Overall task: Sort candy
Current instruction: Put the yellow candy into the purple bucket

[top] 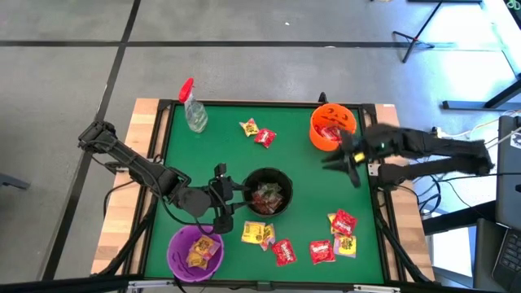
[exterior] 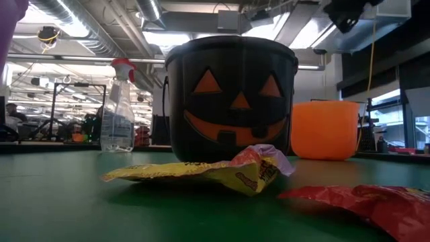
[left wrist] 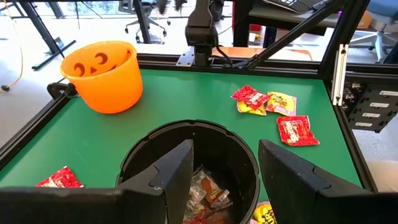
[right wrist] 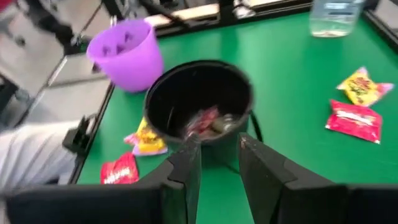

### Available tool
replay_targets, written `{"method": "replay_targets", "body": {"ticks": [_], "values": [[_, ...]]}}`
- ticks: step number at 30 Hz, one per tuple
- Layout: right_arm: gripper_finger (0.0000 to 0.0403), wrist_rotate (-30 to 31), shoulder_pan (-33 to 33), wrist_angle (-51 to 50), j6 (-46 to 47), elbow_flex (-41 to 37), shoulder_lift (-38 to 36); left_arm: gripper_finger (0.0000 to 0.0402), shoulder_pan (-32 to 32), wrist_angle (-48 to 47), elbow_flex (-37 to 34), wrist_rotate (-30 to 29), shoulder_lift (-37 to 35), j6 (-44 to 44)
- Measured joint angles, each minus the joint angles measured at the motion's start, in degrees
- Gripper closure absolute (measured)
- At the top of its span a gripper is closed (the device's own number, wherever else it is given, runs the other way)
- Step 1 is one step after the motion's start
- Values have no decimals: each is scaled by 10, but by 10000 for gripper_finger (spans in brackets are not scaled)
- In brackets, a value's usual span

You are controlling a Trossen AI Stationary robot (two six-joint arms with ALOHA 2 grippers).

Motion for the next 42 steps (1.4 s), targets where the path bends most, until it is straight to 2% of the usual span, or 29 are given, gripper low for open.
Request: {"method": "replay_targets", "body": {"ticks": [8, 11, 15, 23, 29, 33, 36, 42], "values": [[301, 145, 238, 69, 16, 0, 84, 231, 0, 3, 0, 0, 0, 0], [301, 164, 296, 127, 11, 0, 136, 231, 0, 4, 0, 0, 0, 0], [301, 166, 343, 199, 7, 0, 210, 231, 0, 4, 0, 0, 0, 0], [301, 165, 378, 341, -32, 0, 341, 231, 0, 4, 0, 0, 0, 0], [301, 163, 376, 348, -60, 58, 434, 231, 0, 4, 0, 0, 0, 1], [300, 164, 376, 314, -91, 112, 493, 231, 2, 4, 0, 0, 0, 1], [282, 173, 370, 281, -106, 147, 535, 231, 2, 4, 0, 0, 0, 1], [212, 185, 355, 282, -108, 181, 596, 231, 2, 4, 0, 0, 0, 1]]}}
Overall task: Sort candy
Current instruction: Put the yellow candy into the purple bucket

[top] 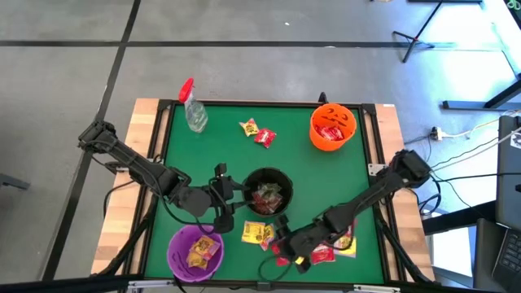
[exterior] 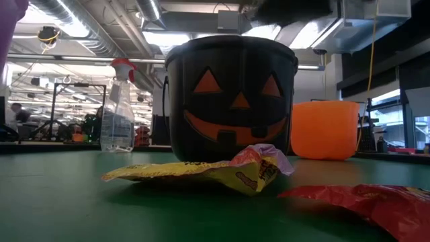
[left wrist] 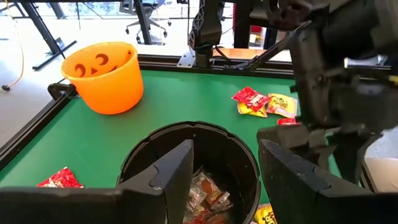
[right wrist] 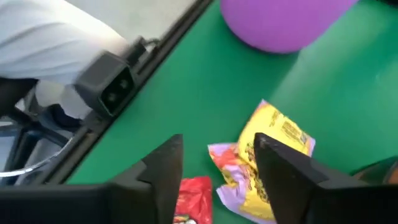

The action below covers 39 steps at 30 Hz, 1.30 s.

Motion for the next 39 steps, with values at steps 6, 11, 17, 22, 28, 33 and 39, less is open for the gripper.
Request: {"method": "replay_targets", "body": {"ticks": [6, 11, 17, 22, 28, 33, 39], "values": [[173, 19, -23, -12, -1, 3, 42, 231, -1, 0, 0, 0, 0, 0], [171, 31, -41, -10, 9, 3, 77, 231, -1, 0, 0, 1, 0, 0], [188, 29, -50, -17, 18, 2, 104, 231, -1, 0, 0, 2, 0, 0], [209, 27, -50, -24, 19, 2, 106, 231, -1, 0, 0, 2, 0, 0], [255, -6, -50, -35, 38, 2, 106, 231, -1, 0, 0, 2, 0, 0], [309, -16, -50, -46, 52, 3, 105, 231, -1, 0, 0, 3, 0, 0], [360, -51, -50, -54, 76, 3, 96, 231, -1, 0, 0, 5, 0, 0]]}}
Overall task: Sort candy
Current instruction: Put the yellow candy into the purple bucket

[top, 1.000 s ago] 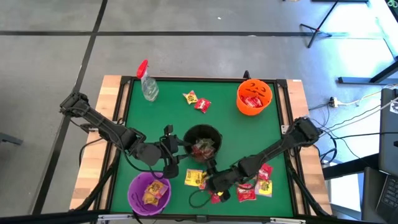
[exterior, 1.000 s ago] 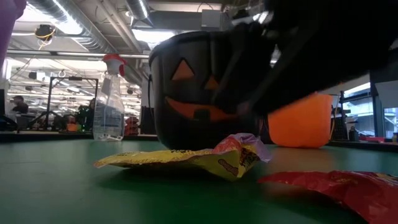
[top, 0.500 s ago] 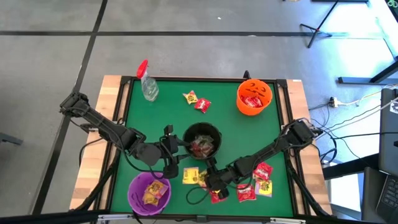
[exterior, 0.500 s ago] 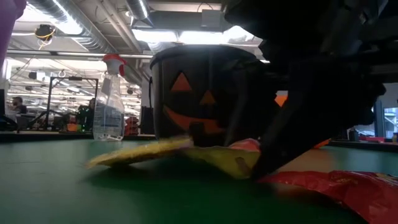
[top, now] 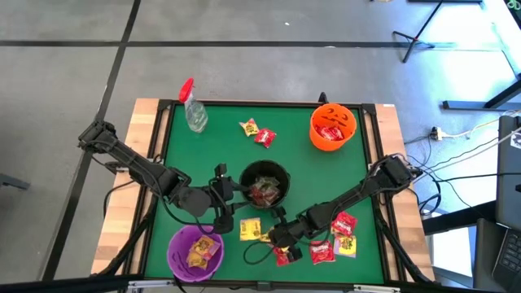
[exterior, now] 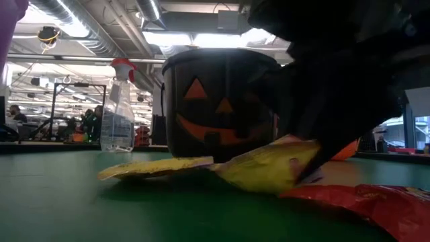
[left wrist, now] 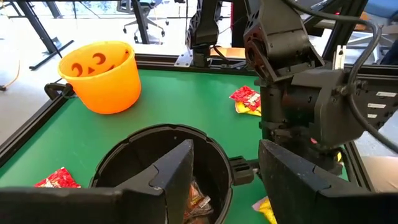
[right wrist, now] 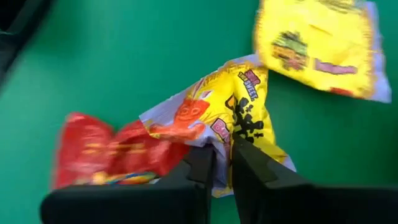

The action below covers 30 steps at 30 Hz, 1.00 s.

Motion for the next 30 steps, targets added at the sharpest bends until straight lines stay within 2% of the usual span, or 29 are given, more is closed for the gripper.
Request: {"method": "replay_targets", "body": {"ticks": [6, 13, 19, 25, 27, 30], "values": [[369, -30, 1, -6, 15, -1, -46, 231, 0, 0, 0, 2, 0, 0], [370, -18, 15, -5, 10, -1, -115, 231, -2, 0, 0, 10, 0, 0], [370, 17, 26, -13, -19, -1, -171, 231, -3, 0, 0, 54, 0, 5], [370, 93, 25, -10, -63, -1, -221, 231, -3, 15, 0, 65, 15, 10], [370, 118, 18, -8, -74, -1, -230, 231, -5, 32, 0, 71, 30, 27], [370, 125, 4, -5, -76, -1, -234, 231, -5, 72, 0, 80, 55, 89]]}}
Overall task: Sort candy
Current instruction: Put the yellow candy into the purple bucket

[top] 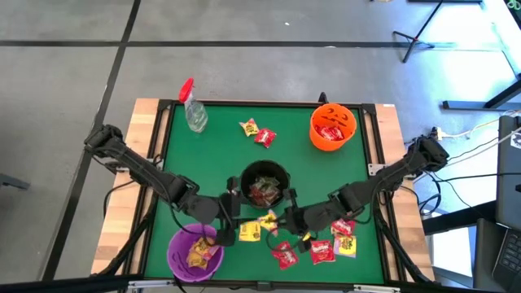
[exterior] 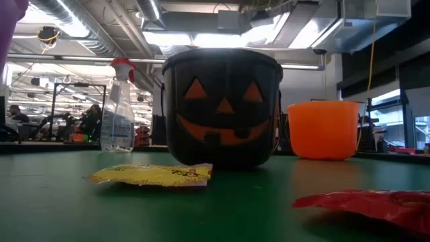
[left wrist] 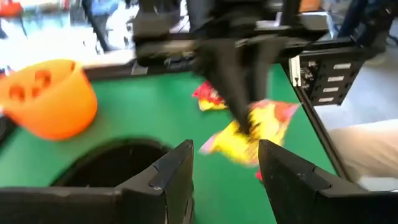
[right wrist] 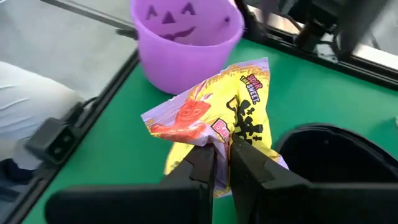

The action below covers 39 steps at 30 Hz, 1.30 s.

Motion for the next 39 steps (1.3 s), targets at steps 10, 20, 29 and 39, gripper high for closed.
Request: {"method": "replay_targets", "body": {"ticks": [10, 20, 29, 39], "values": [[370, -25, -28, -6, 0, 0, 0, 224, -3, 59, 0, 24, 47, 127], [370, -30, -31, 12, 0, 0, 0, 226, -9, 4, 0, -47, 47, 135], [370, -30, -31, 21, 0, 0, 0, 236, -9, -8, 0, -52, 47, 127], [370, -30, -31, 22, 0, 0, 1, 340, -10, -8, 0, -29, 47, 125]]}}
